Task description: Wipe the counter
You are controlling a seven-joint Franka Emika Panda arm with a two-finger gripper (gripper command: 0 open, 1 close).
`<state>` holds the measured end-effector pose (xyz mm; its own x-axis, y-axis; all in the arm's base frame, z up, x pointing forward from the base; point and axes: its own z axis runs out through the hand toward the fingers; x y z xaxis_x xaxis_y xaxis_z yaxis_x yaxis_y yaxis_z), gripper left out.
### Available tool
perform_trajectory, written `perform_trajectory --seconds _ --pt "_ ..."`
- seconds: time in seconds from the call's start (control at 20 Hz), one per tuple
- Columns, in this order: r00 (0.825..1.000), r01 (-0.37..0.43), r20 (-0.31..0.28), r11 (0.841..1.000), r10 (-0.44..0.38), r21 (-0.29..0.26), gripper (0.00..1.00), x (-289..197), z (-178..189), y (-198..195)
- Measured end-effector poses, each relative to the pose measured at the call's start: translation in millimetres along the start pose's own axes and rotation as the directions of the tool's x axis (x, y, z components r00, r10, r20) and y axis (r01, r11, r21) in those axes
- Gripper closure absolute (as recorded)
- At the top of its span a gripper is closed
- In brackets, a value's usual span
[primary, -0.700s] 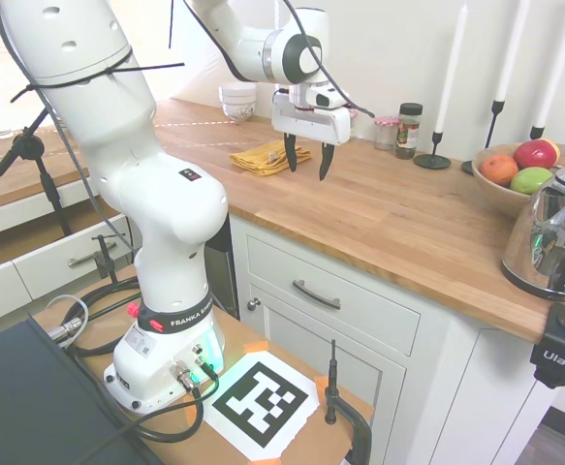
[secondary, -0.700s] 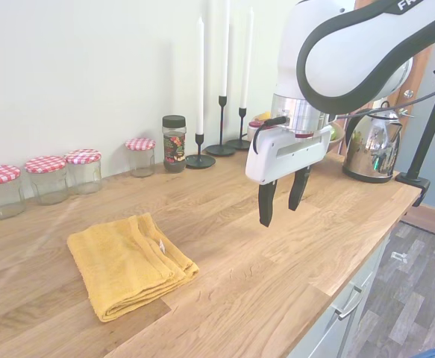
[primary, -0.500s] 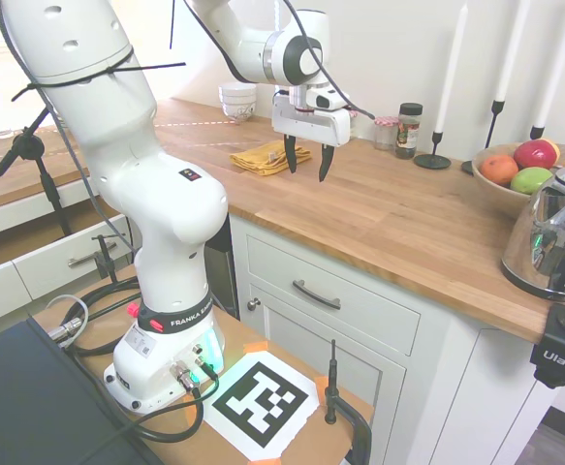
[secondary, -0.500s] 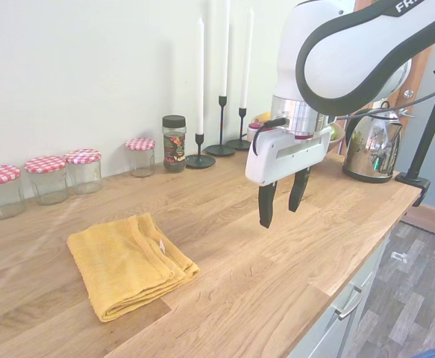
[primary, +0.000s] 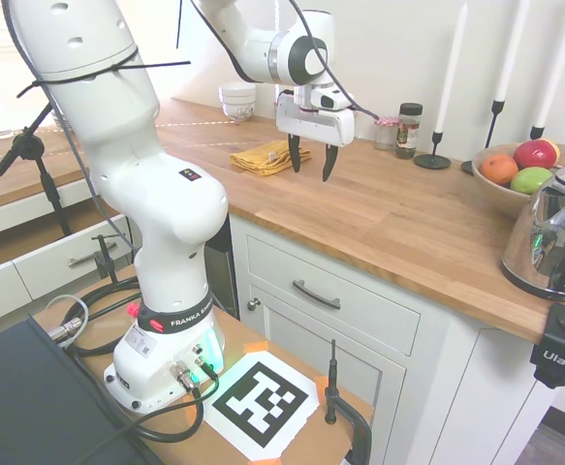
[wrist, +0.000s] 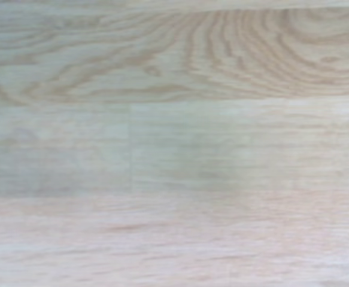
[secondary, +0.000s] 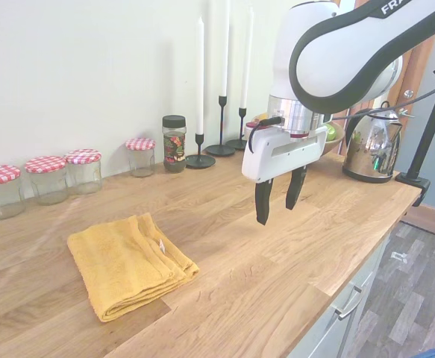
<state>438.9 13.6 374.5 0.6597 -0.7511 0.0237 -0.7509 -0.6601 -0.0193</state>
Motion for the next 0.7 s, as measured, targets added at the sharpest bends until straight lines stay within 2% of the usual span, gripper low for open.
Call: perform_trajectory --seconds 0.25,0.7 --pt "1.0 0.02 -0.012 1.0 -0.02 0.001 0.0 2.5 -1.4 -13.0" --pt "0.993 0.102 -0.055 0.995 -0.102 -0.015 0.0 -45.5 -0.7 -97.8"
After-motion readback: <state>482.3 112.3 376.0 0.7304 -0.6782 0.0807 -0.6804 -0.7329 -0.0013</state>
